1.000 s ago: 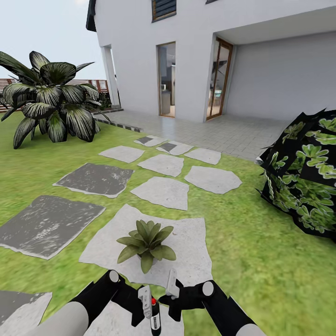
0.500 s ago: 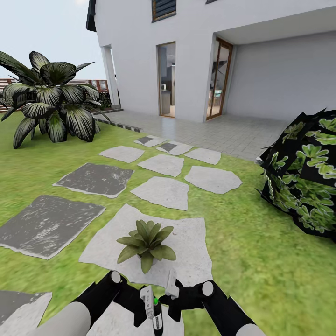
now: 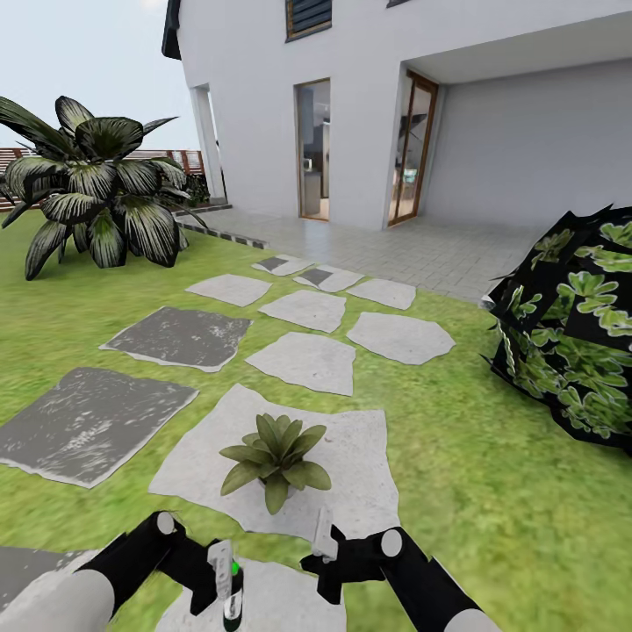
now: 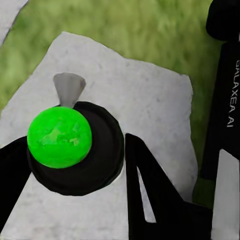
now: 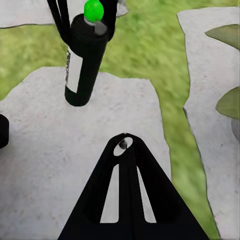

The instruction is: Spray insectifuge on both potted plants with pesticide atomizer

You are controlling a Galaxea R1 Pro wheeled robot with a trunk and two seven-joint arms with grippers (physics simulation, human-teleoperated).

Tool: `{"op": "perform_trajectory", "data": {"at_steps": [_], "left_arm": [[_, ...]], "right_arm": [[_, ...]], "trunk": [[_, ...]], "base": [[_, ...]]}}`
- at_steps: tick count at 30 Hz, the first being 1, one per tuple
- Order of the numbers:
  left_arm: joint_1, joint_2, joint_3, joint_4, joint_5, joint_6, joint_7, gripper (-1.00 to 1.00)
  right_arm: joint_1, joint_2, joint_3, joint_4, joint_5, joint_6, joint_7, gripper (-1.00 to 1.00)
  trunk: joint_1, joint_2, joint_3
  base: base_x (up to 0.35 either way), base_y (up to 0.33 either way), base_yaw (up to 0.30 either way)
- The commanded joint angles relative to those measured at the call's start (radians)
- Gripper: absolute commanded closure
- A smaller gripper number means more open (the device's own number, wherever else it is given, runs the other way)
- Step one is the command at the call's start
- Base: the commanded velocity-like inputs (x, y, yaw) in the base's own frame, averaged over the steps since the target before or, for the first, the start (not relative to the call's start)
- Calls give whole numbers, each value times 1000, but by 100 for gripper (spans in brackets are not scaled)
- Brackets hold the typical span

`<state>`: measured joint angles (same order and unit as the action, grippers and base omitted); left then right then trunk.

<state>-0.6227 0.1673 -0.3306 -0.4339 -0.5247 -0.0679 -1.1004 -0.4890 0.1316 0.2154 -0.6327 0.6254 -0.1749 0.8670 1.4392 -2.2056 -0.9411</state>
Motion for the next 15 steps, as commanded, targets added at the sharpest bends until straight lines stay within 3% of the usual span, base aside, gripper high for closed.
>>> {"op": "perform_trajectory", "data": {"at_steps": [1,3,5,6,8,10,13,14,15], "left_arm": [[0,20,0,-2,-3,-7,0,100],[0,51,0,-2,-3,-6,6,100],[0,77,1,-1,1,-2,43,100],[0,83,2,0,4,2,75,100],[0,79,17,27,18,6,163,100],[0,72,53,62,44,9,211,100],[-1,27,131,130,90,68,292,100],[-1,17,144,133,93,104,310,100],[-2,5,162,133,97,170,342,100]], "right_arm": [[0,-2,-2,-1,11,-8,0,100],[0,-16,-4,-1,10,-8,-1,100],[0,-52,-7,-1,9,-8,-3,100],[0,-72,-9,-1,8,-8,-4,-100],[0,-137,-38,6,4,-8,-8,-100],[1,-168,-104,19,3,-7,-23,-100],[2,-199,-355,131,3,-8,-120,-100],[2,-210,-427,182,3,-9,-186,-100],[3,-216,-462,216,4,-10,-239,-100]], "trunk": [[0,0,-1],[0,0,-1],[0,0,-1],[0,0,-1],[0,0,-1],[0,0,-1],[0,0,-1],[0,0,-1],[0,0,-1]], "base": [[0,0,0],[0,0,0],[0,0,0],[0,0,0],[0,0,0],[0,0,0],[0,0,0],[0,0,0],[0,0,0]]}}
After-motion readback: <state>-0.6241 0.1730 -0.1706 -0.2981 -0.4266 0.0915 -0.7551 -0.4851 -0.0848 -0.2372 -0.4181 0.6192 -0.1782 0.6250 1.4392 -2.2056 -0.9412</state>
